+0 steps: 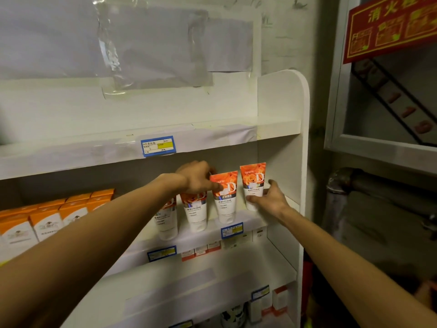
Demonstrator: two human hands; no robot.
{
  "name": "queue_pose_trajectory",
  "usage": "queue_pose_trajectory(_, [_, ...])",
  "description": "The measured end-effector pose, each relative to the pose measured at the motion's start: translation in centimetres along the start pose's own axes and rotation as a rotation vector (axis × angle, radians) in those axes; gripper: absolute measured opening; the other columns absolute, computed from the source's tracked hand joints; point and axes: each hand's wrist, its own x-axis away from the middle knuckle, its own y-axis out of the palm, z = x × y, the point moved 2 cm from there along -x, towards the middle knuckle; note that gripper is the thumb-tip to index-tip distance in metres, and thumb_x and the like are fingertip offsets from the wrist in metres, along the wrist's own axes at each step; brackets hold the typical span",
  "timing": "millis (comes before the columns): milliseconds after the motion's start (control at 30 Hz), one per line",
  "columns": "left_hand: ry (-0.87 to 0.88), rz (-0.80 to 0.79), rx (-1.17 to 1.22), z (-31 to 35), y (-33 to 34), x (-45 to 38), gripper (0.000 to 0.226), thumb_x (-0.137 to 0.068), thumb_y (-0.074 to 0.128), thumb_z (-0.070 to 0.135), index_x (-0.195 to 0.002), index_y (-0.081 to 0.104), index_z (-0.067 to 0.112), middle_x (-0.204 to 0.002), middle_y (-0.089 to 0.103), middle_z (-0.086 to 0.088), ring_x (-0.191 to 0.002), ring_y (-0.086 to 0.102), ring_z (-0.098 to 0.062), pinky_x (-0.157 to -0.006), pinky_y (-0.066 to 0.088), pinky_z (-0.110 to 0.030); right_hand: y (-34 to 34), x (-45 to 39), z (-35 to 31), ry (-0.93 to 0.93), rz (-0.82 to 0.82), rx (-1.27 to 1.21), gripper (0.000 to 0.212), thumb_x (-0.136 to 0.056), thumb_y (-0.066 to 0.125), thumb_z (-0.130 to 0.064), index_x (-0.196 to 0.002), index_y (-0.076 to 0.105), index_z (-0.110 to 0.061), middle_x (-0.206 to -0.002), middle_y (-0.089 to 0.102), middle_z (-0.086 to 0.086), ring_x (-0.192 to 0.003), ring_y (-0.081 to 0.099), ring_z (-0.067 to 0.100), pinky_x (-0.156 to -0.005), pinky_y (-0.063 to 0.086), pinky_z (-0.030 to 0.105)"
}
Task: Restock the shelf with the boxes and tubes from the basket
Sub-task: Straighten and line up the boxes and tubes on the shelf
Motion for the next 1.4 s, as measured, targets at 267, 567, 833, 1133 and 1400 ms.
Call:
queue_pose_trajectory(267, [0.016,0.026,-0.041,-0.8,0.7,0.1,0.033,-0.088,0.069,0.048,-0.108,0.068,0.022,-0.09,0.07,0.005,-0.082,0.068,-0.014,-0.073,0.056,-0.034,0.1,0.4,0.9,-0.159,0.034,0.032,0.054,-0.082,0.078,-0.034,-0.127,0.053,-0.019,-0.124,0.066,0.004,-0.099,0.063,0.016,-0.083,0.052,0.031])
queue_pose_trajectory(567, [0.006,0.006,-0.051,-0.7,0.9,-0.1,0.034,-0.088,0.068,0.049,-0.11,0.067,0.022,-0.097,0.073,0.002,-0.086,0.069,-0.016,-0.081,0.059,-0.039,0.9,1.9,2.0,-0.192,-0.039,0.054,0.054,-0.087,0.073,-0.032,-0.134,0.048,-0.022,-0.131,0.062,0.0,-0.116,0.062,0.021,-0.081,0.053,0.03])
queue_pose_trajectory(833, [0.0,0.017,-0.123,-0.2,0.7,0.3,0.041,-0.088,0.066,0.053,-0.117,0.065,0.023,-0.105,0.072,0.001,-0.09,0.068,-0.017,-0.082,0.059,-0.04,1.2,2.1,2.0,-0.168,-0.054,0.071,0.056,-0.089,0.069,-0.035,-0.138,0.044,-0.022,-0.133,0.06,-0.001,-0.118,0.061,0.023,-0.085,0.055,0.034])
queue_pose_trajectory(1133, [0.008,0.126,-0.239,0.3,0.1,2.5,0.077,-0.085,0.06,0.067,-0.143,0.041,0.02,-0.138,0.056,-0.004,-0.118,0.057,-0.025,-0.094,0.049,-0.038,0.9,3.6,1.3,-0.174,0.064,0.099,0.085,-0.084,0.069,-0.053,-0.151,0.022,-0.028,-0.152,0.041,0.0,-0.135,0.047,0.027,-0.099,0.051,0.05])
queue_pose_trajectory(1400, [0.095,0.25,-0.429,-1.7,-1.5,7.6,0.081,-0.089,0.055,0.063,-0.152,0.03,0.017,-0.156,0.036,-0.009,-0.14,0.038,-0.028,-0.115,0.03,-0.041,-0.4,7.4,-2.5,-0.418,0.43,0.276,0.076,-0.095,0.057,-0.044,-0.155,0.017,-0.02,-0.161,0.024,0.006,-0.147,0.025,0.027,-0.116,0.027,0.047])
